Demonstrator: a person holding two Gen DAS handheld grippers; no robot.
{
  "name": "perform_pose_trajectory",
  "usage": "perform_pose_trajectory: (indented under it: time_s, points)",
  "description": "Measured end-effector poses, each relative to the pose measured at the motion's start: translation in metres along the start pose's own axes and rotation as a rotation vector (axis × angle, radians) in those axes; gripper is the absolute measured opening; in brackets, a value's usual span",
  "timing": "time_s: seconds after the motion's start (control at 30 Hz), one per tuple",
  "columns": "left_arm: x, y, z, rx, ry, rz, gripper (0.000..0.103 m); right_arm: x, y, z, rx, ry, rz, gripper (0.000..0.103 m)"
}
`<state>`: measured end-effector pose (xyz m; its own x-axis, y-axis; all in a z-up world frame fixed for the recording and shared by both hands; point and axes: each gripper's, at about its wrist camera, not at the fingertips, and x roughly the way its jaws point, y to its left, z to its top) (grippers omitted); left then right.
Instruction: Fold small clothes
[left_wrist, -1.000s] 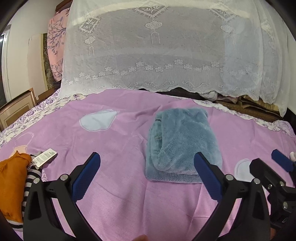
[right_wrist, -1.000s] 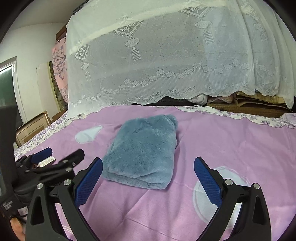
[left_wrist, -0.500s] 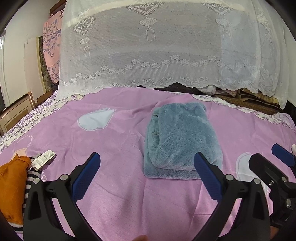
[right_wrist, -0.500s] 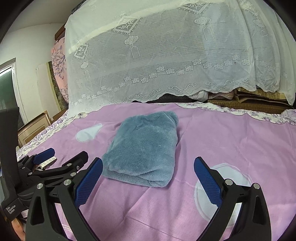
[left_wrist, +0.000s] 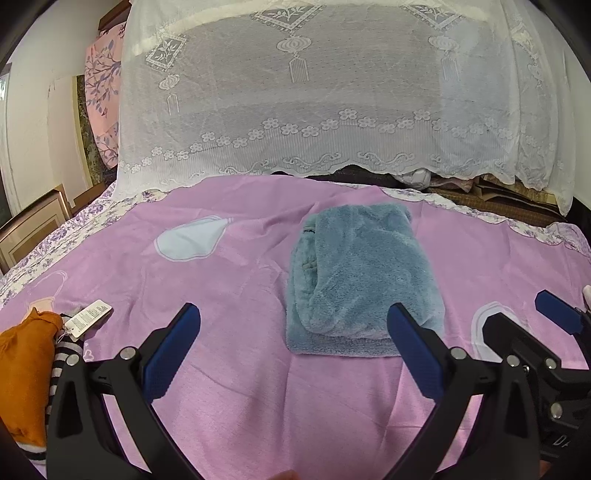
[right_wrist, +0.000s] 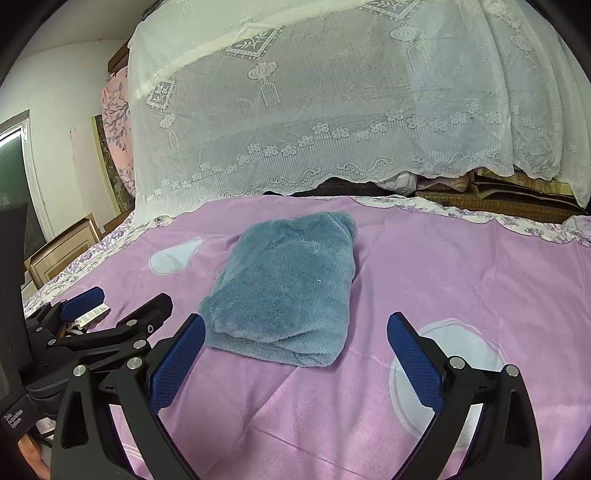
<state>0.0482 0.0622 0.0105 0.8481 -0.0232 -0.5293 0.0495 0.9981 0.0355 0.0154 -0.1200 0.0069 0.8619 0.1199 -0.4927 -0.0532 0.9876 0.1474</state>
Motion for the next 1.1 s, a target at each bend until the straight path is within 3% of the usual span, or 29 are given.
perform_pose_trajectory:
  time_s: [1.1]
  points:
    - [0.0069,0.0019,-0.0039,0.005,0.024,0.011,0.099,0.0051,-0.0017,-0.0010,0.008,0.015,0.004,0.099]
